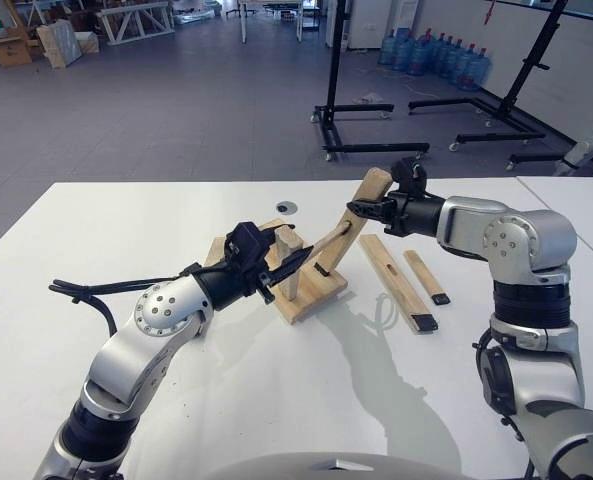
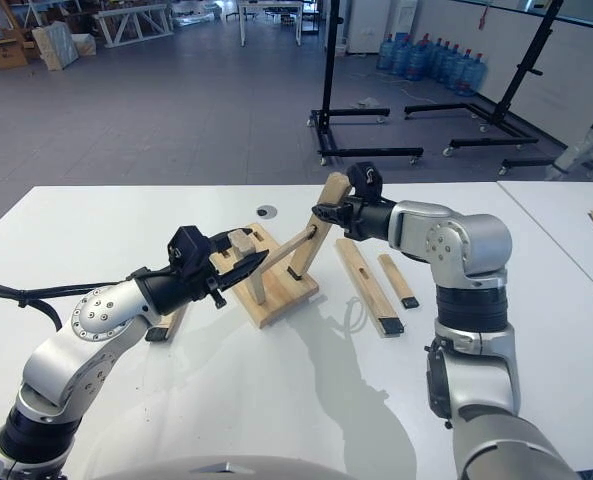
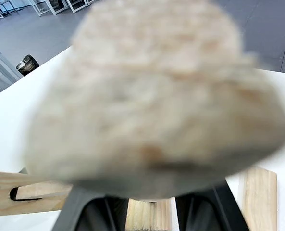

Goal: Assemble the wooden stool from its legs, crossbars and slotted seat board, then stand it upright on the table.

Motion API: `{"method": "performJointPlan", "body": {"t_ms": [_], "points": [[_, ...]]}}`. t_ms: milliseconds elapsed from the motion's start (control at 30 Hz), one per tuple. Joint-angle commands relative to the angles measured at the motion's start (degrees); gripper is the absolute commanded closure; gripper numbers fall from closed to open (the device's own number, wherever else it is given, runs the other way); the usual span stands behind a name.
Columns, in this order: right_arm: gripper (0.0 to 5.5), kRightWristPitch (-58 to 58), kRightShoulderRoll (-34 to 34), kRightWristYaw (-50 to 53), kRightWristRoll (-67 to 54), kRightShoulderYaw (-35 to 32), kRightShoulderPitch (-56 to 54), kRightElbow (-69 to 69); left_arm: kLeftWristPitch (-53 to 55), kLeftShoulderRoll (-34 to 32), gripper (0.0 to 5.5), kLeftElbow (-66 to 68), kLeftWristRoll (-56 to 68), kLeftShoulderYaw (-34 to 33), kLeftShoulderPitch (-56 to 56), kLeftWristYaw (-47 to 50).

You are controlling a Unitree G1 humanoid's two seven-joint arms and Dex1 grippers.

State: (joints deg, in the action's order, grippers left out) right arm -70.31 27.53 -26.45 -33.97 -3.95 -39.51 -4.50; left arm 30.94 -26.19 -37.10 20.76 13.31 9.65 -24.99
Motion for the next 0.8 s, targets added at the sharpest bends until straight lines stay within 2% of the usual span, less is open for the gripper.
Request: {"method": "performJointPlan", "body": {"t_ms": [33, 267, 400, 500, 667, 800], "points": [[4.50, 1.6, 3.7, -6.7, 5.7, 24.9, 14.6, -0.6, 4.2, -0.1, 3.51, 4.2, -1.6, 5.2, -1.7, -1.3], [4.50, 1.8, 3.1, -4.5, 3.7, 26.1, 19.5, -4.7, 4.1, -0.4, 3.51, 4.3, -1.4, 5.2, -1.3, -1.7], [4.50, -1.2, 0.0, -1.9, 0.2, 21.1, 18.3, -5.2, 4.2, -0.7, 3.51, 4.3, -1.4, 5.3, -1.1, -1.9], [4.50, -3.3, -1.7, -0.3, -2.6, 18.1, 16.3, -5.2, 2.6, -1.9, 3.51, 5.8, -7.6, 8.8, 0.5, -0.7], [4.50, -2.4, 0.4, -0.3, -3.1, 20.8, 15.9, -7.0, 1.8, -0.1, 3.51, 8.8, -12.8, 12.3, 3.8, 1.5], [4.50, -2.3, 0.6, 0.1, -3.4, 21.7, 17.2, -8.0, 6.3, 2.3, 3.51, 9.2, -8.6, 9.6, 4.9, 2.5]]}}
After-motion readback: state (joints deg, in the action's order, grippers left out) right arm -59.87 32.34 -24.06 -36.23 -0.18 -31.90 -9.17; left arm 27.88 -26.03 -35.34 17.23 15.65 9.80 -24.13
